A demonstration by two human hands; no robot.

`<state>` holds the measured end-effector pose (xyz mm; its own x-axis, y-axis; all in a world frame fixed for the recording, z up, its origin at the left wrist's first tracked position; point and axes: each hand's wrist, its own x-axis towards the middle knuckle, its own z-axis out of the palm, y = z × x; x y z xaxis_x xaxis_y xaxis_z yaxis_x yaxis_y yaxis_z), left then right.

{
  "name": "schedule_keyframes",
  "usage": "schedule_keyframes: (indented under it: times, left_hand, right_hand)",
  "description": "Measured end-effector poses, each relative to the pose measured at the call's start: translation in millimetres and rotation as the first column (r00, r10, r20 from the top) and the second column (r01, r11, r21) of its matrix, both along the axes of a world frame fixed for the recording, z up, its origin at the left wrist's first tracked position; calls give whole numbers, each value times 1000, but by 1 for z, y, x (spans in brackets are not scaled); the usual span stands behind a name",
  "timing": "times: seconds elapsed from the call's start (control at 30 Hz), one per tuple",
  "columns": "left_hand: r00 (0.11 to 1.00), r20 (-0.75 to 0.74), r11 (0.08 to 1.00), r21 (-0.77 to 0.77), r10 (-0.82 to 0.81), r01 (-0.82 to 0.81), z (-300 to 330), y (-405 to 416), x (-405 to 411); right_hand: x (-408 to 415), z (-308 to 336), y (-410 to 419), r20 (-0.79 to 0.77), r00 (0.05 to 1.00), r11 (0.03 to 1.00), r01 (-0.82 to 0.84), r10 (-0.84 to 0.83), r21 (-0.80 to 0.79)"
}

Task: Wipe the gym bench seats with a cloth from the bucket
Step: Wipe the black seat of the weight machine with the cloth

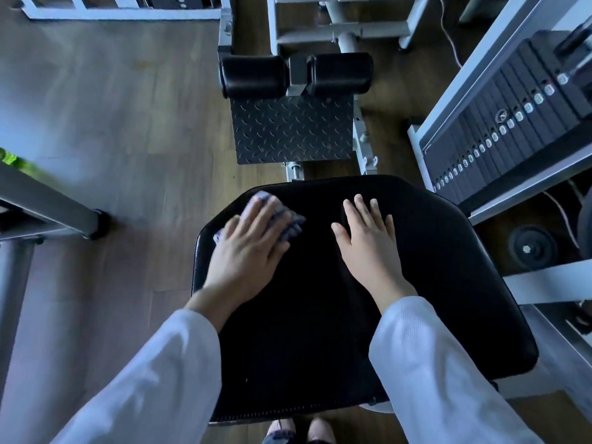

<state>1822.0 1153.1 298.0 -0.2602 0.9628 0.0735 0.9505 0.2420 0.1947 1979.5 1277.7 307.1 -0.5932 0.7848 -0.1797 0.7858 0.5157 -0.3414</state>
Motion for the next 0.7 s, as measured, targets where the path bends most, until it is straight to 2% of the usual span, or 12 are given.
schedule_keyframes:
  times: [0.07,0.13,0.27,0.33,0.43,0.57,0.63,0.7]
  left_hand:
    - [998,15,998,-4,-59,60,-1,-9,13]
    - [998,41,999,-15,-37,38,0,-9,10]
    - [965,137,972,-99,225,-213,5,1,-21]
    - [950,145,956,-143,277,-257,7,1,-26]
    - [972,144,976,-142,186,-165,10,-16,-13]
    - [994,113,1000,-26,-4,7,7,-48,7]
    - [995,102,1000,-11,10,-9,6,-50,5]
    - [985,116,992,-37,124,-120,7,-46,-4]
  right_hand:
    - [0,0,0,3,1000,1000,-1,1,7]
    - [0,1,-1,3,1000,1000,-3,3,9]
    - [2,3,-5,12,1000,1000,-19,19,-7]
    - [3,3,-11,-4,999,998,-54,54,-14]
    - [5,2,-23,-26,994,994,-104,104,-12]
    - [5,4,-27,-23,992,991,-128,127,-41]
    - [5,6,-27,-16,991,990,-135,134,-46]
    - [6,8,-28,-4,989,988,-146,146,-41]
